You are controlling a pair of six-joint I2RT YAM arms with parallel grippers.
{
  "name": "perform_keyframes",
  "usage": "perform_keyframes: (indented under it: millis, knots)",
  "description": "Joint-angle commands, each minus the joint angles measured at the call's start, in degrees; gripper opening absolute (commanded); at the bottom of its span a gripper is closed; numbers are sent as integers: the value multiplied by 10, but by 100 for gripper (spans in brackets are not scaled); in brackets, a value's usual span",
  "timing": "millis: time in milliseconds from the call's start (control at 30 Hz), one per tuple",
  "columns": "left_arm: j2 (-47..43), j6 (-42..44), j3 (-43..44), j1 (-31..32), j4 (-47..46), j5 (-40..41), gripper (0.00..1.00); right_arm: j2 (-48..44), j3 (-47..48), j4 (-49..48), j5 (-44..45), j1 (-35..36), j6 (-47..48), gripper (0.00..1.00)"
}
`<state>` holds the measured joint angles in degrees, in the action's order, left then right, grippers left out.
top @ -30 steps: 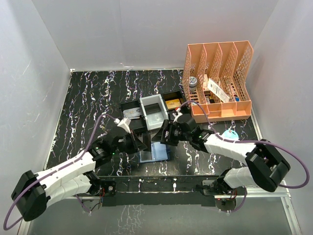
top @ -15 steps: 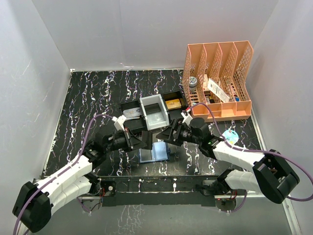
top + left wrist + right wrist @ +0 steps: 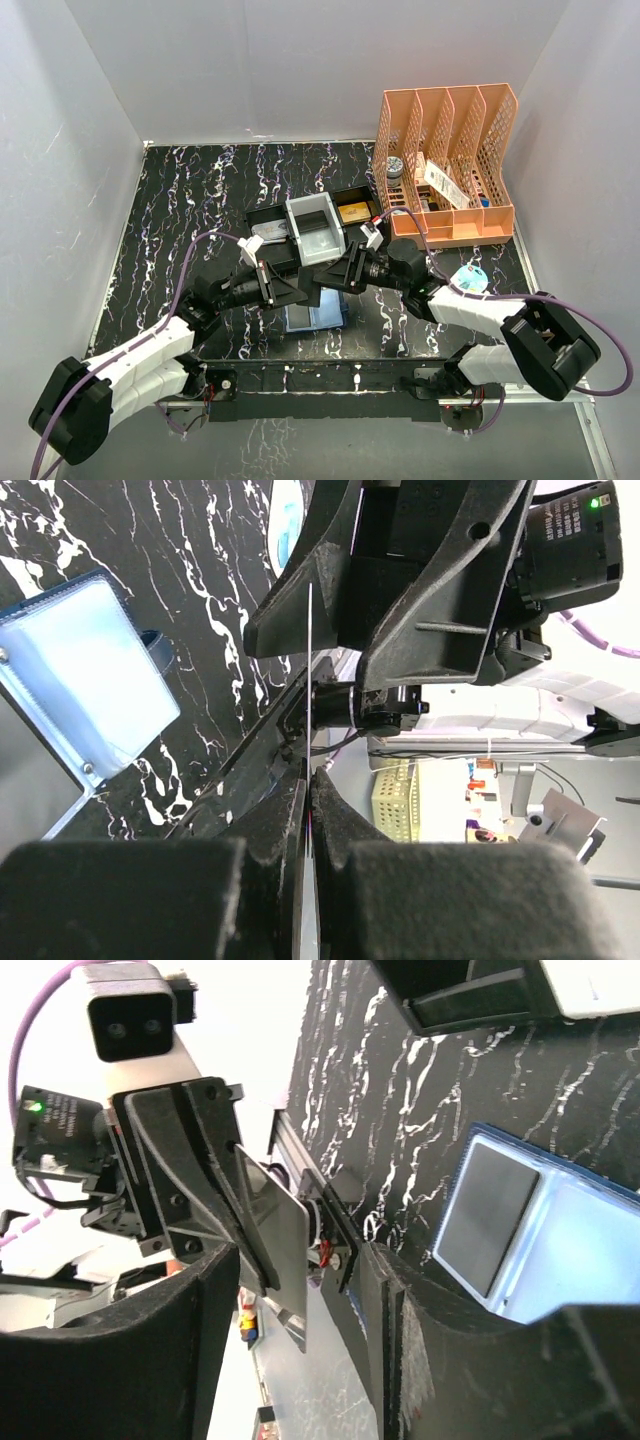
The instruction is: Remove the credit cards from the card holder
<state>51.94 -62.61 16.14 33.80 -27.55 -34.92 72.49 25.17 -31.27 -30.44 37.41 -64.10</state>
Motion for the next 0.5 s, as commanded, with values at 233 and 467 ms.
perform_keyframes:
  millis: [233,467]
  knots:
    - [-17,-29,-27,-4,-74,-11,0,16,-3,-136,-60,-1,-37,39]
    - [-10,-48,-33,-5,-114,-6,0,20,-11,-149,-73,-1,-46,34]
